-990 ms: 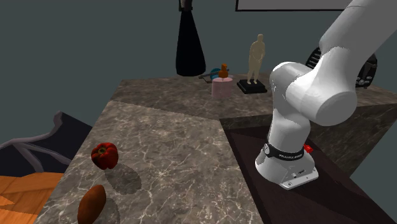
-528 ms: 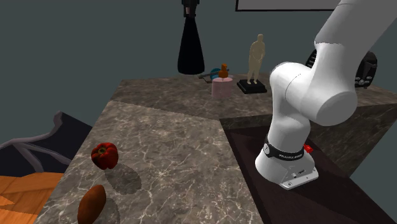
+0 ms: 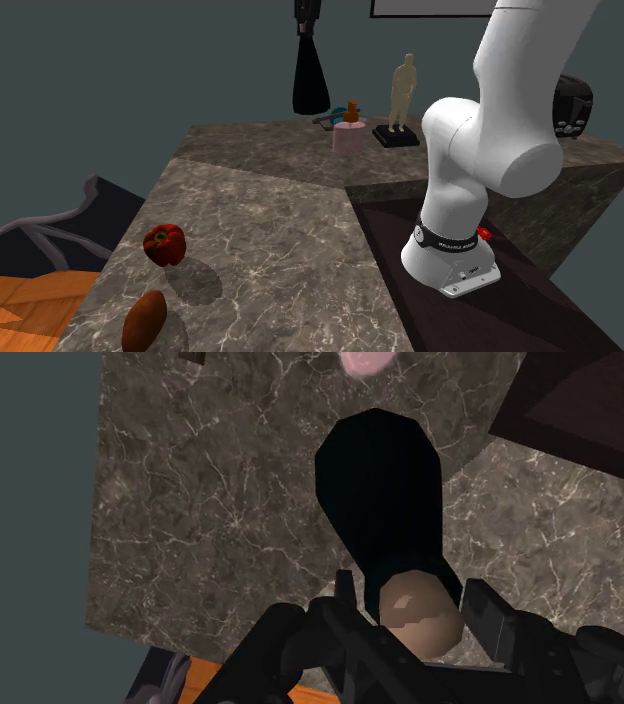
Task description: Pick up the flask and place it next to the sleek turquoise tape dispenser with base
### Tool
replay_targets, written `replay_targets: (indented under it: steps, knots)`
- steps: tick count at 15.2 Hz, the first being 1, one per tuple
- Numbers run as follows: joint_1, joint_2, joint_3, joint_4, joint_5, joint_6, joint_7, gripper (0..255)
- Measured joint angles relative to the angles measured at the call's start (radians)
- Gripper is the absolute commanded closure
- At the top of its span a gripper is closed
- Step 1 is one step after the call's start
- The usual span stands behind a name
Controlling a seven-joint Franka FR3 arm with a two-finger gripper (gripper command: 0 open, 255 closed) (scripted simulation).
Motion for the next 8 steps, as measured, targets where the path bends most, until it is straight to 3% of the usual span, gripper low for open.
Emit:
replay_targets:
  steps: [2, 3, 6, 8]
  knots:
    - [-0.051, 0.155, -0.089, 0.068, 0.138, -0.023, -0.134, 255]
    - [-0.101, 0.237, -0.103, 0.102, 0.215, -0.034, -0.196, 255]
    - [-0.334, 0.441, -0.051, 0.246, 0.397, -0.099, -0.339, 255]
    - [-0.451, 0.525, -0.009, 0.324, 0.466, -0.125, -0.383, 255]
